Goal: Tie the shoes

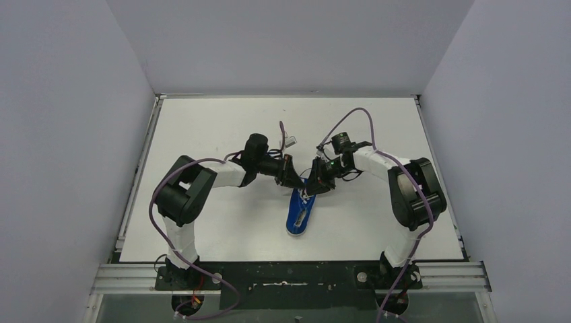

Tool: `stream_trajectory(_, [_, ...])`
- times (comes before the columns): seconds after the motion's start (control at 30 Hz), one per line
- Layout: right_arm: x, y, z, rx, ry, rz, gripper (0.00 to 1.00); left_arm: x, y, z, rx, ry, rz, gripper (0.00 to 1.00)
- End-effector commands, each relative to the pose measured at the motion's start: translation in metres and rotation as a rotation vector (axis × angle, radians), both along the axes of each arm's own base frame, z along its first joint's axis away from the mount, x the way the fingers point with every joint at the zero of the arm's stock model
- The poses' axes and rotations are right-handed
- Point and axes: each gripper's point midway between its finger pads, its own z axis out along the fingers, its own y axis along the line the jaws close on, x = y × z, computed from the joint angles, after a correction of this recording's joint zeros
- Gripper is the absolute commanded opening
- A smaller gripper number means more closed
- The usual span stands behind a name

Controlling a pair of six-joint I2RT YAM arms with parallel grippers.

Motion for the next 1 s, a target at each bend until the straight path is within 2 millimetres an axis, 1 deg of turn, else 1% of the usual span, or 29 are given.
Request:
stream_trajectory(0.0, [0.002,-0.002,0.026,0.058,-0.054,0.042,0.2,0.019,-0.009,0.017,-0.046,-0.071,0.02,0.0])
stream_trajectory(0.1, [0.004,-0.008,0.025,0.052,-0.064,0.042,0.26,0.019,-0.006,0.011,-0.032,-0.066,0.026,0.0])
stream_trajectory(0.2, [0.003,-0.007,0.024,0.075,-0.067,0.052,0.3,0.017,-0.007,0.01,-0.03,-0.055,0.019,0.0])
stream_trajectory(0.33, [0.008,-0.008,0.026,0.094,-0.103,0.043,0.37,0.018,-0.008,0.008,-0.029,-0.047,0.015,0.0])
stream_trajectory(0.4, [0.01,-0.011,0.025,0.084,-0.111,0.042,0.38,0.02,-0.008,0.008,-0.029,-0.045,0.02,0.0])
stream_trajectory(0.5, [0.014,-0.013,0.031,0.061,-0.161,0.049,0.39,0.02,-0.009,0.008,-0.031,-0.04,0.014,0.0])
stream_trajectory(0.67, [0.027,-0.022,0.043,-0.05,-0.336,0.105,0.4,0.02,-0.01,0.01,-0.038,-0.042,0.01,0.0])
stream_trajectory(0.8, [0.027,-0.013,0.049,-0.083,-0.461,0.182,0.37,0.019,-0.009,0.01,-0.04,-0.038,0.007,0.0])
stream_trajectory(0.9, [0.023,-0.006,0.049,-0.113,-0.516,0.219,0.37,0.02,-0.008,0.01,-0.043,-0.036,0.006,0.0])
stream_trajectory(0.97, [0.02,-0.006,0.044,-0.133,-0.526,0.235,0.38,0.022,-0.008,0.009,-0.043,-0.035,0.013,0.0])
